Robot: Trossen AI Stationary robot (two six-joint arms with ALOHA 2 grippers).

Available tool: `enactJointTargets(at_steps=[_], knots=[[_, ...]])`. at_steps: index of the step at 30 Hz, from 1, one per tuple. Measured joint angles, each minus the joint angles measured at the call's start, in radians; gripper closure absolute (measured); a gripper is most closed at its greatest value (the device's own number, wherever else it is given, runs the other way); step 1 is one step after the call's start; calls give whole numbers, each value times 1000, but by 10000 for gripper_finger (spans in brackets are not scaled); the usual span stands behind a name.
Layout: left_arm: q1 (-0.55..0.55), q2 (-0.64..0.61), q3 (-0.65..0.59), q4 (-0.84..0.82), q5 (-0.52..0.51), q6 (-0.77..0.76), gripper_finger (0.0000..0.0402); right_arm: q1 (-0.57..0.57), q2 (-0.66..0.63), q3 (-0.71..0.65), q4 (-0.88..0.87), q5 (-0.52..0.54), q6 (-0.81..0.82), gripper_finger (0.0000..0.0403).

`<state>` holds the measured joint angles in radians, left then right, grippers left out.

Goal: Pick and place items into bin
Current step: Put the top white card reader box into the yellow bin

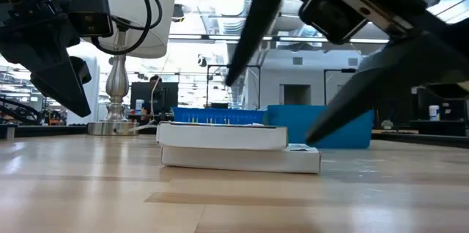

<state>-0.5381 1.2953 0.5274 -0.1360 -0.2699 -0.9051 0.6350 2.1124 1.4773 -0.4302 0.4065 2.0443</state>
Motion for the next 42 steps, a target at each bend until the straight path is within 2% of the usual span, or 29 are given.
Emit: enactJointTargets(at_steps=[9, 14, 18, 22, 25, 33, 36, 42], knots=[[0, 0, 0, 0, 0, -7, 197, -16, -2, 1, 22, 10, -12, 153], [-6, 0, 0, 0, 4, -7, 197, -6, -2, 2, 186, -4, -111, 153], [-20, 0, 0, 0, 3, -7, 197, 9, -2, 2, 402, -17, -266, 153], [-31, 0, 0, -1, 3, -6, 197, 10, -7, 2, 654, -20, -512, 154], [-36, 0, 0, -1, 0, -5, 197, -2, -44, 4, 762, -15, -695, 157], [-36, 0, 0, -3, -1, -6, 197, -57, -291, 6, 707, 44, -1228, 193], [-36, 0, 0, -4, -3, -15, 197, -60, -420, 6, 601, 45, -1427, 212], [-36, 0, 0, -7, -4, -46, 197, -38, -684, 6, 395, 15, -1622, 248]])
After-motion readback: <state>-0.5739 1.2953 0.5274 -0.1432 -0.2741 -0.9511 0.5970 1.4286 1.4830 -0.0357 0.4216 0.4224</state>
